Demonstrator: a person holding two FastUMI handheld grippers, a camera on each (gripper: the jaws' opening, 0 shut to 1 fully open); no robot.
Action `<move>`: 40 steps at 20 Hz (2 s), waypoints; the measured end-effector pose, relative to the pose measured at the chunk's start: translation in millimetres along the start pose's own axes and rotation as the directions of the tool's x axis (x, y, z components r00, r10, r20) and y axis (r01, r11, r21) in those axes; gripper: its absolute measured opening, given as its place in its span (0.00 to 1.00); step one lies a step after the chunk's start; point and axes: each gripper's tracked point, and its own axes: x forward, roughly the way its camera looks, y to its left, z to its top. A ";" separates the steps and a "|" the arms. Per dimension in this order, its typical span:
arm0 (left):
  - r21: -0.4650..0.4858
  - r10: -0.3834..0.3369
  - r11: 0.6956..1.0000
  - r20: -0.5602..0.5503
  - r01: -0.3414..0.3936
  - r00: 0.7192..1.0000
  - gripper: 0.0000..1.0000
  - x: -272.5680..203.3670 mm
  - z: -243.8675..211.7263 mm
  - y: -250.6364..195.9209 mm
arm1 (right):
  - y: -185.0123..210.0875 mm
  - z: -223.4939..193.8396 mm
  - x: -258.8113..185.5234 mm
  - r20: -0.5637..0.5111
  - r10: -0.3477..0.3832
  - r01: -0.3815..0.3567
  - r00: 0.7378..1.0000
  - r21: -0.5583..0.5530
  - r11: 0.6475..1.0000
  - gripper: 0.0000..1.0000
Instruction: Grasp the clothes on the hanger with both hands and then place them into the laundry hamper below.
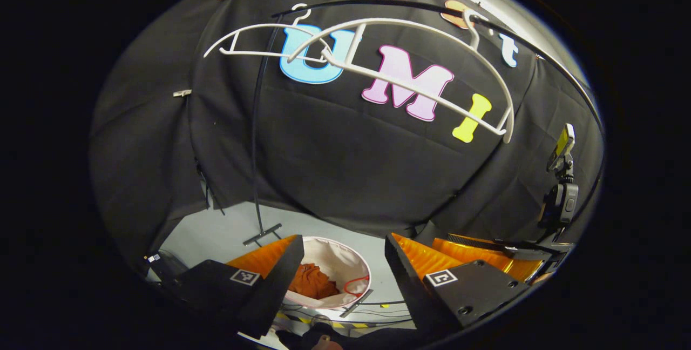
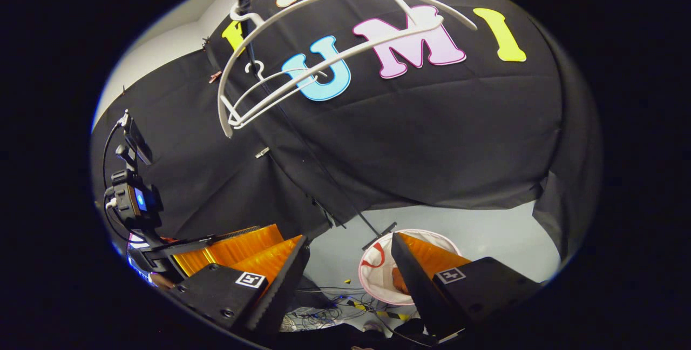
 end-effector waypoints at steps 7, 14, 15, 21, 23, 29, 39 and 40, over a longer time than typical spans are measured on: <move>0.047 -0.088 0.995 0.036 0.086 0.995 0.95 -45.3 7.3 13.1 | 42.4 -17.2 -34.2 0.063 -0.050 0.052 0.997 -0.021 0.998 0.98; 0.130 -0.159 0.981 0.144 0.141 0.977 0.95 -115.7 26.1 38.0 | 98.4 -5.6 -80.8 0.230 -0.083 0.100 0.970 -0.061 0.993 0.98; 0.156 -0.168 0.977 0.158 0.144 0.973 0.95 -128.0 30.6 41.5 | 109.5 -1.9 -88.7 0.262 -0.087 0.107 0.961 -0.064 0.992 0.98; 0.277 -0.249 0.945 0.264 0.173 0.932 0.95 -195.6 49.0 43.8 | 165.7 5.1 -143.3 0.430 -0.087 0.152 0.899 -0.120 0.981 0.98; 0.317 -0.279 0.931 0.296 0.182 0.913 0.95 -215.4 56.1 40.6 | 176.7 10.3 -164.2 0.490 -0.097 0.195 0.866 -0.152 0.969 0.98; 0.376 -0.337 0.911 0.437 0.171 0.834 0.95 -266.0 84.7 28.8 | 205.0 26.0 -209.0 0.605 -0.095 0.252 0.791 -0.180 0.951 1.00; 0.407 -0.357 0.902 0.519 0.143 0.777 0.95 -298.1 100.0 16.9 | 225.1 46.1 -246.1 0.722 -0.047 0.276 0.691 -0.203 0.939 0.98; 0.408 -0.354 0.903 0.519 0.139 0.778 0.95 -296.6 99.9 18.0 | 225.5 48.0 -247.1 0.727 -0.045 0.280 0.685 -0.205 0.938 1.00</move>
